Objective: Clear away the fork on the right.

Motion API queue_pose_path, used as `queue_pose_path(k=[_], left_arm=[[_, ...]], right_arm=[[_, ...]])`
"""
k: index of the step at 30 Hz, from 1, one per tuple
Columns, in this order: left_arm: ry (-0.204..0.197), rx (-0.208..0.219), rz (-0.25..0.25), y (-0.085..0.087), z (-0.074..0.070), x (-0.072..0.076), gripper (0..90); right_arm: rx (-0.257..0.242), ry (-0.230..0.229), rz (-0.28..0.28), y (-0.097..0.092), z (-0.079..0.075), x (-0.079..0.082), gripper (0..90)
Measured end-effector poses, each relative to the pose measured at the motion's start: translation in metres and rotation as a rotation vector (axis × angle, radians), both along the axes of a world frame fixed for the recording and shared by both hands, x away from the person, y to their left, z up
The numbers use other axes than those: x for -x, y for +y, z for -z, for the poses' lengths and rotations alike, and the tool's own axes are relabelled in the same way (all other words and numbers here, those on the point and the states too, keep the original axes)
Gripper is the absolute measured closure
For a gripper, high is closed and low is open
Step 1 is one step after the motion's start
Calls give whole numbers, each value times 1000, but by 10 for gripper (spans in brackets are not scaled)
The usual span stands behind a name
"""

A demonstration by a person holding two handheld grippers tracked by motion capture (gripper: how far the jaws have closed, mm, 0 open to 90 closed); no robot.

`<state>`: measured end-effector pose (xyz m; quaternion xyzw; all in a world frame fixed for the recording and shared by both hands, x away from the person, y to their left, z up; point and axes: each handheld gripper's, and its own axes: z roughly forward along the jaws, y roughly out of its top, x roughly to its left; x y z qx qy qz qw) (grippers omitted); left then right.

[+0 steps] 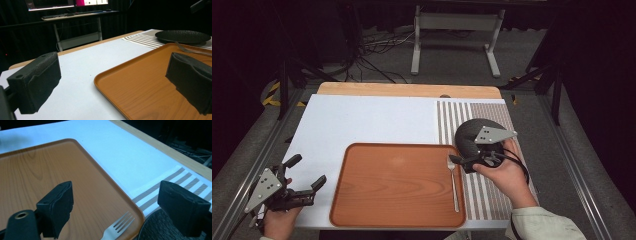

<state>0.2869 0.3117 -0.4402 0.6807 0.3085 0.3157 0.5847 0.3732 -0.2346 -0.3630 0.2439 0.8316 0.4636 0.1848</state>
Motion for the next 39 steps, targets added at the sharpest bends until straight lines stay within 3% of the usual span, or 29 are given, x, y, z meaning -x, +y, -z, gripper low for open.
queue_pose_path(k=[12, 23, 39], left_arm=[[2, 5, -2, -1, 0, 0, 5], [3, 5, -1, -1, 0, 0, 5], [4, 8, -1, 0, 0, 0, 5]], right_arm=[[-81, -63, 38, -40, 5, 21, 132], [-121, -105, 59, -67, 16, 37, 122], [-173, -113, 91, -95, 50, 47, 113]])
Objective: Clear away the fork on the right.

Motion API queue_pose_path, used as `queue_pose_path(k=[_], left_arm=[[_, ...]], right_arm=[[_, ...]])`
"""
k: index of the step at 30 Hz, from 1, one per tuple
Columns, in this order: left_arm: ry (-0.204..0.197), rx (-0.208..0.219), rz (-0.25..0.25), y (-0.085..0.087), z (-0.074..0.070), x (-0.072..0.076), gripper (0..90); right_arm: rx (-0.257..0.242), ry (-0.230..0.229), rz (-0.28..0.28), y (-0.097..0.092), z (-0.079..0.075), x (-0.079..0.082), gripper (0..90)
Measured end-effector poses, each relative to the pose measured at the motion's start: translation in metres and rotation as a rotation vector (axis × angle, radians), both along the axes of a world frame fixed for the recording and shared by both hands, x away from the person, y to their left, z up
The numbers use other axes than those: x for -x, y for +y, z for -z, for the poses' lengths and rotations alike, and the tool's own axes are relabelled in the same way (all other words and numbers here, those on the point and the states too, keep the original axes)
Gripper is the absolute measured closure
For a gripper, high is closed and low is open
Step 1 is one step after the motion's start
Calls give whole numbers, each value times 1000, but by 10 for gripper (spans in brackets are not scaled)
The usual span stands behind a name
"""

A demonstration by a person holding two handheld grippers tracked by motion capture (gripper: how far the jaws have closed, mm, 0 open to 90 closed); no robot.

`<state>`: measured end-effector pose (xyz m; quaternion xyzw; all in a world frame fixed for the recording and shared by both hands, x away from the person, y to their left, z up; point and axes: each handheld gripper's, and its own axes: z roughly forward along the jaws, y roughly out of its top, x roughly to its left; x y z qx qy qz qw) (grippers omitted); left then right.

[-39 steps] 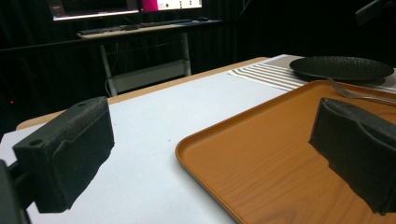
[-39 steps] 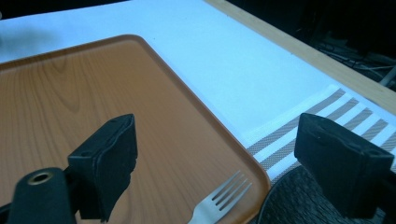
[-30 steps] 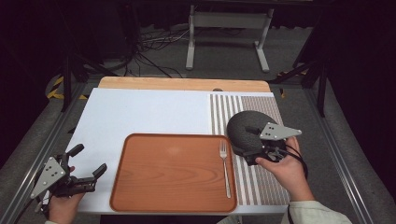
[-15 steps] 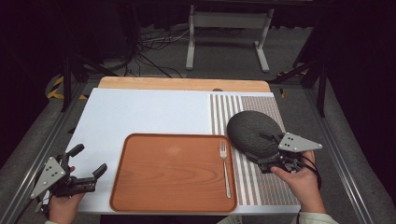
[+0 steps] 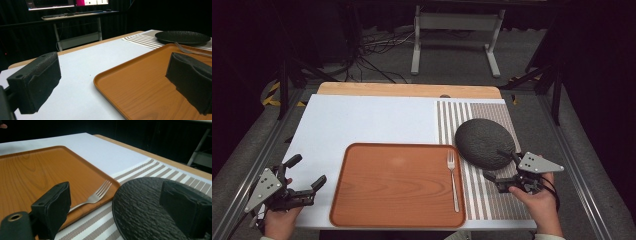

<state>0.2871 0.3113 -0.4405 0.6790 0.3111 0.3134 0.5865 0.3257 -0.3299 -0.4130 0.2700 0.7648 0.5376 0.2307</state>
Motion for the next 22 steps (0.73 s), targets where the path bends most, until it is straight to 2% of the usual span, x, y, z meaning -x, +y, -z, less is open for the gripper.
queue_pose_path(k=[8, 15, 22], left_arm=[[-4, 4, 1, 1, 0, 0, 4], [-6, 29, 6, 3, 0, 0, 3], [-2, 51, 1, 5, 1, 0, 3]], right_arm=[[-20, 19, 14, -10, 16, 5, 113], [-29, 69, 33, -16, 33, 7, 119], [-40, 74, 35, -15, 34, 6, 120]])
